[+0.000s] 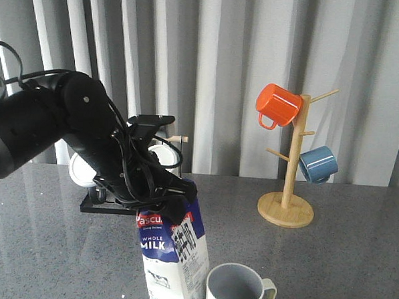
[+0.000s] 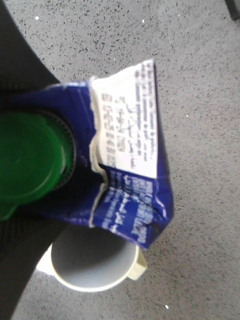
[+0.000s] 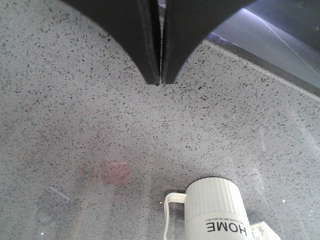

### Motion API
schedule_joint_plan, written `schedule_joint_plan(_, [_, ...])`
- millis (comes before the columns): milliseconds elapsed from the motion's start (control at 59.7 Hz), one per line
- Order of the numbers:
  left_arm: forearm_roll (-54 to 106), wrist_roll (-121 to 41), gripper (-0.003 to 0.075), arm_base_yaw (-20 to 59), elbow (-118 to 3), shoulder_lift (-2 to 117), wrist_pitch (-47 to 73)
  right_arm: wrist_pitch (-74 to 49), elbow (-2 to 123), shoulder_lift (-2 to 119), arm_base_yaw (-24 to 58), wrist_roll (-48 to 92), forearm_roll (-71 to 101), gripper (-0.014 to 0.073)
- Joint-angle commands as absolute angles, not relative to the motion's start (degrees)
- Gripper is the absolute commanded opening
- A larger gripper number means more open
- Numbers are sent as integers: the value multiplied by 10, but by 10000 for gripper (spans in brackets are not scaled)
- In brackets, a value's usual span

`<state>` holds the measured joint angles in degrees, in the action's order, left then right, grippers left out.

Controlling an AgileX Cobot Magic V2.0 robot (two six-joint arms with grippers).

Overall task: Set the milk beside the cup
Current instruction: 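Lower the milk carton onto the table beside the mug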

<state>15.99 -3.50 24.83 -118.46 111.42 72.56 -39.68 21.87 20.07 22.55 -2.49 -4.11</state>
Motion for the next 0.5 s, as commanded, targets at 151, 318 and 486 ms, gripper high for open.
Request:
schedule_joint_plan(151, [139,-16,-8,258,-1198,1088,715,-358,232,206,226,-24,-44,-6])
schedule_joint_plan(318, [138,-17,-8,258,-1198,1088,715,-358,232,206,226,-24,-44,-6])
schedule_joint_plan(486, [138,-17,-8,258,-1198,1090,715,-358,232,206,226,-24,-44,-6])
